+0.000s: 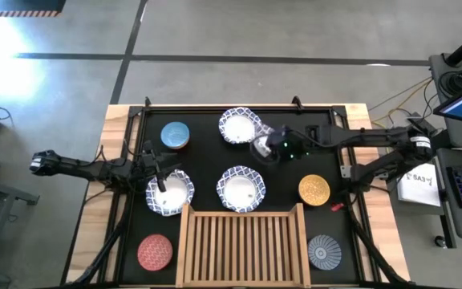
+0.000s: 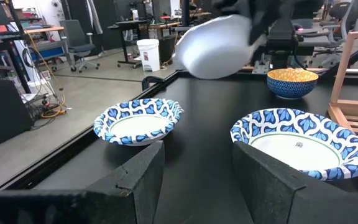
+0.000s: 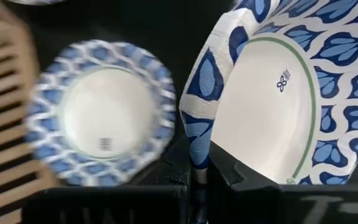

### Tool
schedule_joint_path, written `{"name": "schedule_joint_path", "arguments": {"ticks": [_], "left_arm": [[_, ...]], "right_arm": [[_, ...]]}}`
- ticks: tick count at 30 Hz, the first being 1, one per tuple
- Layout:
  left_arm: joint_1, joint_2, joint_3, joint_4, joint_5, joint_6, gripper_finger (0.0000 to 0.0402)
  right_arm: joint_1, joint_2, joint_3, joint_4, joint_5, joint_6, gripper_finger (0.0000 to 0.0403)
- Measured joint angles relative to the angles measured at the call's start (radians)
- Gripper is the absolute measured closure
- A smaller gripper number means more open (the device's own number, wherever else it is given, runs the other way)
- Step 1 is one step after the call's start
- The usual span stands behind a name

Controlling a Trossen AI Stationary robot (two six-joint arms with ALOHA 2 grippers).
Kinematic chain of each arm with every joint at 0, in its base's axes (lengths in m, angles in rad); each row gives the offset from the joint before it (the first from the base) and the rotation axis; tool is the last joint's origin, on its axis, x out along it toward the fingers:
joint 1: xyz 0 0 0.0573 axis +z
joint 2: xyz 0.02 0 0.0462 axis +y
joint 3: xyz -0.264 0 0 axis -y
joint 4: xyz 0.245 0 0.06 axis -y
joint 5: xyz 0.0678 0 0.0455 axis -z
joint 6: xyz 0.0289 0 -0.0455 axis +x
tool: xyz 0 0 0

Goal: Place and stack bowls onto a shelf
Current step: Put the white patterned bowl on the shelf

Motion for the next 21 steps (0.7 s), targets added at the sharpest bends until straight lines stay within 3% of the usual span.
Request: {"name": "schedule_joint_path", "arguments": {"ticks": [21], "left_arm": [[0.000,0.000,0.000,0.000,0.000,0.000,0.0225]], "right_arm": [[0.513,0.022,0.013,0.074,-0.002,0.163,0.0392]]}}
